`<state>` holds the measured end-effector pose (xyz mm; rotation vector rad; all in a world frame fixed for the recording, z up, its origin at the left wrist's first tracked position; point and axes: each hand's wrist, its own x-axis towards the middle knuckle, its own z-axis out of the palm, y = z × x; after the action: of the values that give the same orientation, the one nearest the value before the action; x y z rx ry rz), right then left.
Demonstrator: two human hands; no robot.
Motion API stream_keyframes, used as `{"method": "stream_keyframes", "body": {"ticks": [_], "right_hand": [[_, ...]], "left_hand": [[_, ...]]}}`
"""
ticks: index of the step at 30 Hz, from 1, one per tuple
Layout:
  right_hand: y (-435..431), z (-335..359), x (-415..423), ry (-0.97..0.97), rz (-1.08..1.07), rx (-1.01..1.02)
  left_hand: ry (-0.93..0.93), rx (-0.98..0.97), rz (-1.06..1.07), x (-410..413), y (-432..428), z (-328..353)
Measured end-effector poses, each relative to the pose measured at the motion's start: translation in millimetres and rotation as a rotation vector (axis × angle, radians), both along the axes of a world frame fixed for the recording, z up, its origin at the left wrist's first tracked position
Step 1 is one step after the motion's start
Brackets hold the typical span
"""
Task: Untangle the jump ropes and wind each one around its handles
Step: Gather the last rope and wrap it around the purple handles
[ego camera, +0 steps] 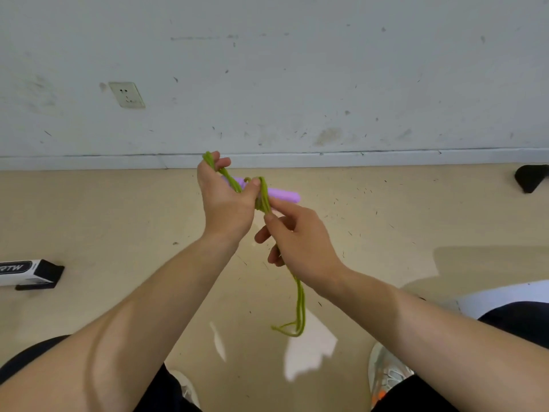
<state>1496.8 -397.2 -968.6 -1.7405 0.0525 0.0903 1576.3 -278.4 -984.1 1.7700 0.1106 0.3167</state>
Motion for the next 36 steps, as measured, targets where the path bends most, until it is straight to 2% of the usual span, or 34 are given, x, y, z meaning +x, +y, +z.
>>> {"method": "stream_keyframes", "body": {"ticks": [5,9,13,15,18,20,22,26,30,32,36], "right_hand": [[6.0,-20.7,-9.3,0.204,0.070,0.154],[-10.0,-37.6,8.4,0.260,0.090,0.039],[-42.0,-29.3,36.3,0.264,0.206,-0.027],[-55.5,-23.1,44.8,0.273,0.299,-0.111],[-69.0,-14.8,49.4,0.226,0.380,-0.385],[-72.9,-9.0,50.1,0.218,0.416,-0.443],[-76.3,-4.1,51.7,0.228,0.440,-0.424],[-83.6,1.8,54.3,0.229,0.408,-0.366],[-70.1,8.8,50.7,0.252,0.353,-0.295],[-59.0,9.9,46.8,0.281,0.300,-0.222],[-40.7,9.6,38.1,0.353,0.076,0.053]], "left_hand": [[0.155,-0.392,0.032,10.4,1.5,9.8],[0.318,-0.653,-0.096,11.2,10.2,15.7],[0.419,-0.722,-0.342,12.1,24.8,19.9],[0.447,-0.673,-0.493,10.6,30.2,23.6],[0.489,-0.560,-0.652,4.0,33.9,30.4],[0.507,-0.462,-0.732,0.2,34.1,33.5],[0.487,-0.323,-0.759,-2.0,33.9,34.8],[0.352,0.094,-0.752,-5.3,32.0,36.2],[0.182,0.385,-0.662,-5.8,29.4,30.8],[0.105,0.472,-0.591,-4.7,26.5,26.9],[-0.001,0.500,-0.459,-5.3,19.7,21.1]]}}
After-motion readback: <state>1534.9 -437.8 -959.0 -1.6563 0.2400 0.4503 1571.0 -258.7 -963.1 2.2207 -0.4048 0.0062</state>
